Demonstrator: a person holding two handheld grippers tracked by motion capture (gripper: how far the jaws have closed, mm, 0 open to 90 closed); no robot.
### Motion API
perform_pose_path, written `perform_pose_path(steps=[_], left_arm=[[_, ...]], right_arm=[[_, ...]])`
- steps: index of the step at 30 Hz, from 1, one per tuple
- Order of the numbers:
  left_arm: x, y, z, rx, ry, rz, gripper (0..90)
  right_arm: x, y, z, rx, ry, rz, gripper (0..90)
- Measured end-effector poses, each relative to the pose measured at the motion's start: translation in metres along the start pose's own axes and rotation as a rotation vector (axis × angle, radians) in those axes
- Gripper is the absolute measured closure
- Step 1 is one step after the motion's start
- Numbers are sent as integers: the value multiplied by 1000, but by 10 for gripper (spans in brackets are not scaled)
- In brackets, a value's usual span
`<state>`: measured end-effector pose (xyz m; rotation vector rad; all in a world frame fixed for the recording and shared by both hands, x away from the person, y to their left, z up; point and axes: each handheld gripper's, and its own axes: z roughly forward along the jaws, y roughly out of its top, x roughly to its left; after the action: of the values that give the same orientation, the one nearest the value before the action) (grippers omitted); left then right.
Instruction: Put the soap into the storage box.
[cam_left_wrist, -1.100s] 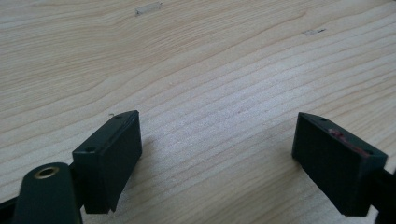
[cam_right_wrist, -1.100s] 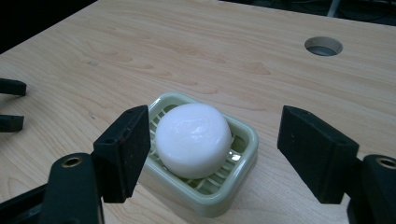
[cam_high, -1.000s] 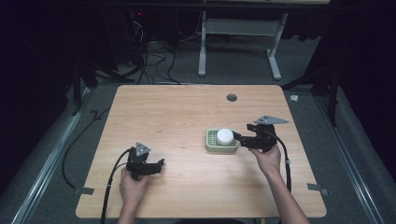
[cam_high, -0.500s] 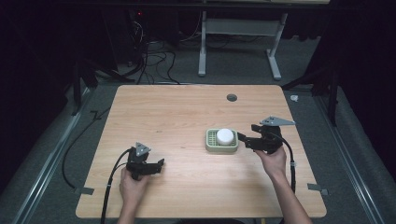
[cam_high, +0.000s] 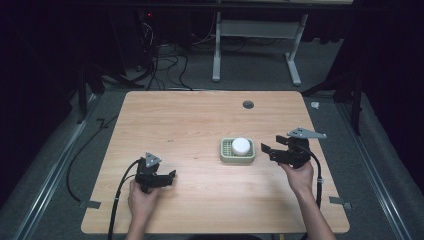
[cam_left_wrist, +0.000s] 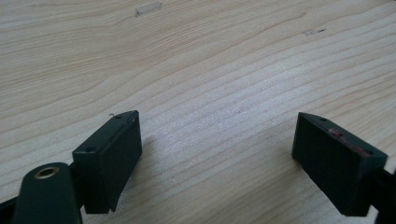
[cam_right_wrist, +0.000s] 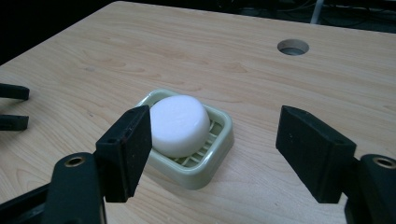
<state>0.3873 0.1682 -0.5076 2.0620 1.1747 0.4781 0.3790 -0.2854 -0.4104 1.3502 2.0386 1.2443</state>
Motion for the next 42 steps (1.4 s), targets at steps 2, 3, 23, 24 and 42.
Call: perform_pose_path(steps=[2, 3, 23, 24, 42], left_arm=[[0, 0, 0, 0, 0, 0, 164], [0, 0, 0, 0, 0, 1, 164], [-1, 0, 0, 1, 3, 3, 164], [-1, 0, 0, 1, 3, 2, 164], [-1, 0, 0, 2, 2, 3, 164]], right_arm=[[-2, -2, -2, -1, -4, 2, 279], [-2, -2, -3, -4, -5, 4, 279], [-10, -18, -29, -26, -33, 24, 281], [-10, -19, -30, -25, -33, 30, 281], [-17, -38, -40, -39, -52, 68, 282]])
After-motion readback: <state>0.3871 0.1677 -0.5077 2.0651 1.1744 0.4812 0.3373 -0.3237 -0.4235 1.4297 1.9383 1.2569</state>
